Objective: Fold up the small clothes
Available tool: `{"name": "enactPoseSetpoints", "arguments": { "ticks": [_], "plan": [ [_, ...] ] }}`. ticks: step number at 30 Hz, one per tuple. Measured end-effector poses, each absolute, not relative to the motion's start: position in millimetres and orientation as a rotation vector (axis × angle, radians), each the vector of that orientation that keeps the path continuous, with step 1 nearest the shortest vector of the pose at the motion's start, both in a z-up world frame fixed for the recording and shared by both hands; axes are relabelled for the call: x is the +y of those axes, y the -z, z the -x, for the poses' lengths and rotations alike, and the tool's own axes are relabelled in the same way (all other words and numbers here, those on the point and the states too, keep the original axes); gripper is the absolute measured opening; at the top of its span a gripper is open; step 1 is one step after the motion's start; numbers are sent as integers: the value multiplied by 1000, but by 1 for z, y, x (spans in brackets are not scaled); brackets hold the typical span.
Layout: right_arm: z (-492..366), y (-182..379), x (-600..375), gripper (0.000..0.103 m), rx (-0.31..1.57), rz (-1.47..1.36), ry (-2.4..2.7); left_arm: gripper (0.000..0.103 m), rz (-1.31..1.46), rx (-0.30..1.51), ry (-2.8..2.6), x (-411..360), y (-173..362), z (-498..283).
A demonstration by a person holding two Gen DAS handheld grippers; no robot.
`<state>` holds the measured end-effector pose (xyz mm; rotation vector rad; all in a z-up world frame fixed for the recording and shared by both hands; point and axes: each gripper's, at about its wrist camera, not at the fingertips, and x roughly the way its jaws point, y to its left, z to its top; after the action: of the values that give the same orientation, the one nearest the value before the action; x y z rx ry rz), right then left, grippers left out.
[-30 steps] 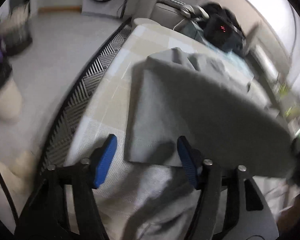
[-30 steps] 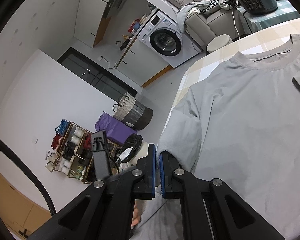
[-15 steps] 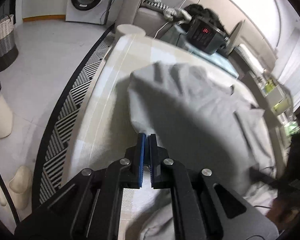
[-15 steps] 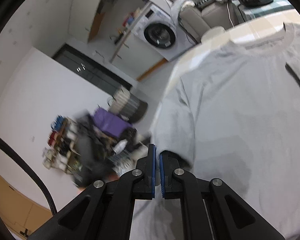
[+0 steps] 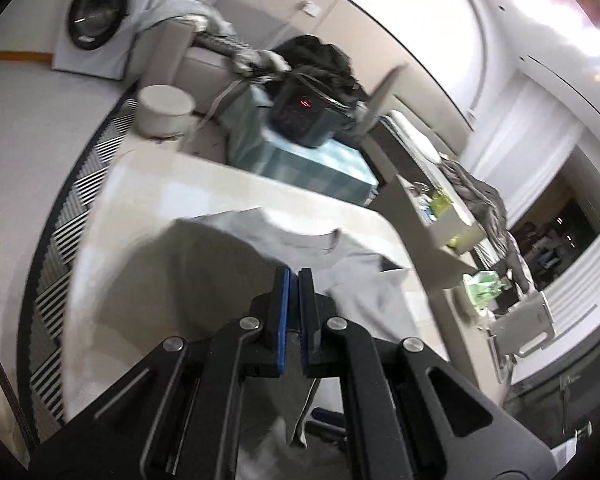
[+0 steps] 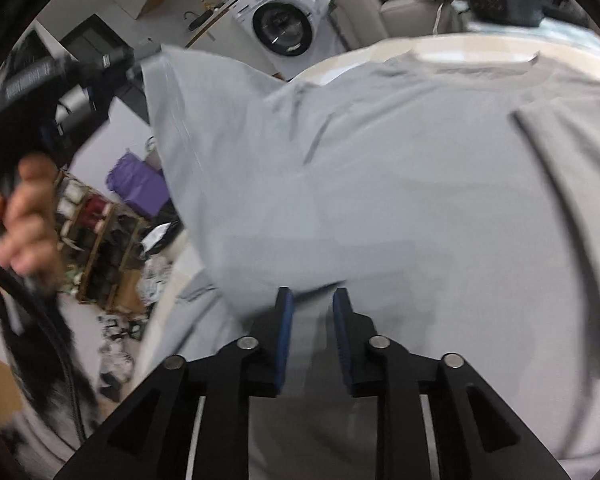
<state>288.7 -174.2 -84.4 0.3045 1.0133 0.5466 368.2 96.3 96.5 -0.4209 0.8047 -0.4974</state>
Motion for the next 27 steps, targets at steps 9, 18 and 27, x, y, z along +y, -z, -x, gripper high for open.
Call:
{"name": "enactPoseSetpoints", "arguments": {
  "ticks": [9, 18, 27],
  "plan": [
    [-290, 70, -226, 25, 967, -329, -407, 31, 415, 920, 608, -7, -59, -420],
    [-300, 80, -241, 29, 990, -422, -463, 51, 304, 990, 283, 82, 12, -352],
    [-310, 83, -214, 47, 1007, -479, -523, 51, 152, 1073, 295, 87, 65, -294]
  ]
}}
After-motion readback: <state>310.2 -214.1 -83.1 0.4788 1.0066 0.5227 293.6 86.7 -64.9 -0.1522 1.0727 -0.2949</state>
